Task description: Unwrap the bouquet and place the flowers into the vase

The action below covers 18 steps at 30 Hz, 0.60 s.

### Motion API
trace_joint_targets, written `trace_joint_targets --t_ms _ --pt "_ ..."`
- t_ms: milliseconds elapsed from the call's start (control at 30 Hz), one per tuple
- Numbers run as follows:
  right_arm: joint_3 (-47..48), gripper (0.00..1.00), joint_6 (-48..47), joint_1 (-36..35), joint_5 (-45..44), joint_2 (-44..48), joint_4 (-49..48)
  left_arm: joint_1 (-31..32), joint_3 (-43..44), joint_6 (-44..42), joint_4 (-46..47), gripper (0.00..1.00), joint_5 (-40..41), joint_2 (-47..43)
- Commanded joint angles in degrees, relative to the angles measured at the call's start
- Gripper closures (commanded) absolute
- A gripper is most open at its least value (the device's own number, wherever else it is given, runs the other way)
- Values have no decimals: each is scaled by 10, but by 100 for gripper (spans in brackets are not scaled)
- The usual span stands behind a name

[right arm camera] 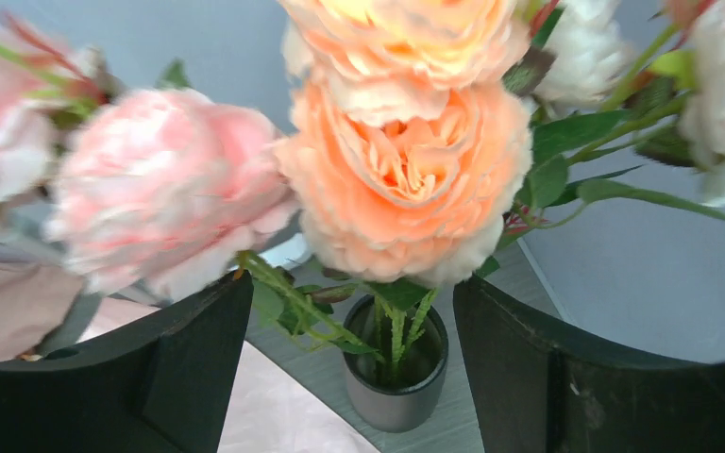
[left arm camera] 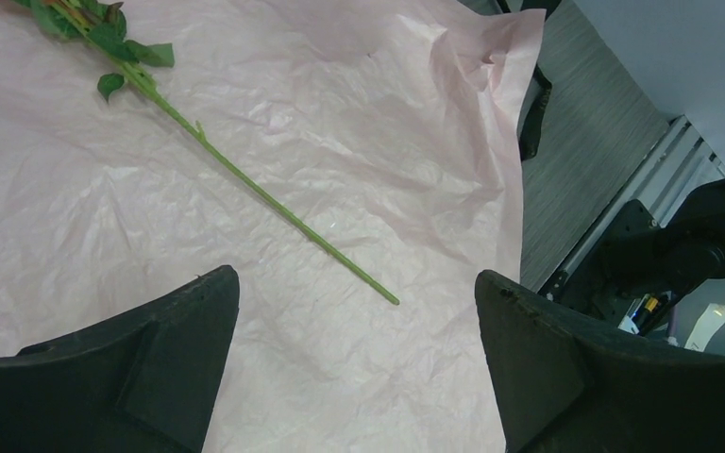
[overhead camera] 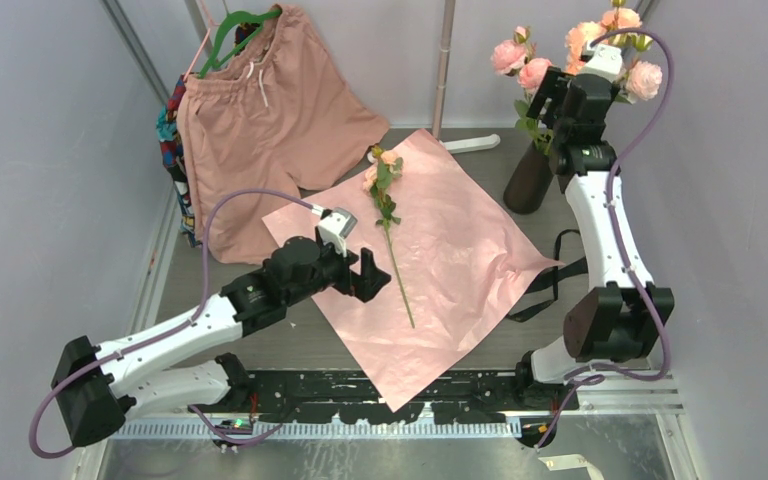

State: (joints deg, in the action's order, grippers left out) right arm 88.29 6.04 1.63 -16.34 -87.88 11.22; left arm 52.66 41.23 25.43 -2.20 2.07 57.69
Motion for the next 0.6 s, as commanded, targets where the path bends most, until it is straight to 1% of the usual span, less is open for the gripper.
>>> trace_joint_targets --t_ms 0,67,200,300,333,367,433,467,533,567 --pt "-5 17 16 0 25 88 -27 0 39 15 -19 6 37 18" --pt "-12 17 25 0 34 112 -25 -2 63 30 -50 6 62 42" --pt "-18 18 35 0 43 150 -19 -18 122 80 -102 8 55 100" --pt "-21 19 43 0 61 170 -16 -51 156 128 -136 8 55 138" --pt "-23 19 49 0 72 178 -15 -66 167 137 -145 3 54 153" --pt "-27 20 60 -1 86 185 -14 -87 180 142 -156 1 55 171" --pt "-33 20 72 -4 119 200 -13 -111 223 149 -199 0 67 215" --pt "-33 20 75 -7 130 207 -5 -117 246 152 -230 1 83 238" --pt "-23 20 77 -15 152 216 22 -125 292 173 -277 10 115 281" --pt "-21 20 79 -16 166 221 31 -127 316 185 -300 13 126 303"
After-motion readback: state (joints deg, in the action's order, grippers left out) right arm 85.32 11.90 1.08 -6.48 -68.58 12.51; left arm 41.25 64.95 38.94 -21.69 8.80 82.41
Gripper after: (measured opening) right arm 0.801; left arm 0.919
